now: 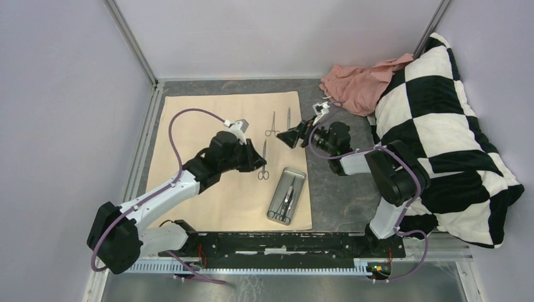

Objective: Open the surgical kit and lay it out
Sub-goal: Place the medical item in the surgical kit.

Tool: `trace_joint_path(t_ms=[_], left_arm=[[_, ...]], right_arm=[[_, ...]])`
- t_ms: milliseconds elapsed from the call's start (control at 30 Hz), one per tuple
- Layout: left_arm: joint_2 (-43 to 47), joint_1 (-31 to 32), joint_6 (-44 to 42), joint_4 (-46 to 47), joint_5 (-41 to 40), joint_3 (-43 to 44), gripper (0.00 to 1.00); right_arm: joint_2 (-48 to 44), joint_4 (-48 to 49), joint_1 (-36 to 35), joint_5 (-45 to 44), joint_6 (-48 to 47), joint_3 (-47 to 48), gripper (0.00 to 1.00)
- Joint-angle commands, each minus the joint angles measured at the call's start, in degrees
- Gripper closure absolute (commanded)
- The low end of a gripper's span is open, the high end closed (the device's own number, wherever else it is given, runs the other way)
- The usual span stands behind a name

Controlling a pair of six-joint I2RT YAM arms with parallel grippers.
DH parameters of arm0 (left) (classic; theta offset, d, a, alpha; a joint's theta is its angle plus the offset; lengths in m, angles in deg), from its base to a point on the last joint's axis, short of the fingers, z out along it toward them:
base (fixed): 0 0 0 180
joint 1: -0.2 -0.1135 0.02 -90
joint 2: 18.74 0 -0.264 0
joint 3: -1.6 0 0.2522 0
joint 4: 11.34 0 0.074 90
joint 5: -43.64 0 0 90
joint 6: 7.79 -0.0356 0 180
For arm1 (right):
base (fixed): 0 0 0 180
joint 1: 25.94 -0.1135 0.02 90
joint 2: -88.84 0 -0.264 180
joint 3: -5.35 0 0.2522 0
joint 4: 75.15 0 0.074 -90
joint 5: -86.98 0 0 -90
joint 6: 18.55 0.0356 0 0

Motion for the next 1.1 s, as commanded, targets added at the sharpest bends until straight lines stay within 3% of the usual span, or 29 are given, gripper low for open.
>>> trace_joint_path(t_ms=[0,200,533,733,833,1067], left_arm=[[1.97,-6.48,-4.12,9.72,10.38,-1.45,0.98],[-1.44,-15.31,-2.60,19.61,22.21,-3.55,0.98],[-5.66,-17.52,-1.43,22.71,27.05,-3.32,0.98],[-6.71,-17.52,-0.84,23.92,27.55,-4.20,0.98],[-6.87,-17.56,-1.46,23.52,27.21,-3.54,0.98],[-7.87,-17.87,-2.05,23.84,26.98,-2.20,0.98]], right_arm=[[3.29,17.89,-4.64,7.66,10.56,1.91,0.04],[9.76,29.75,-6.80,11.09,23.50,5.31,0.05],[17.29,29.17,-10.51,13.81,28.81,13.14,0.11],[18.71,31.60,-10.83,14.65,31.12,14.26,0.29],[19.63,33.93,-10.82,14.95,33.02,14.73,0.47],[21.16,37.56,-10.90,15.13,35.90,15.61,0.73]])
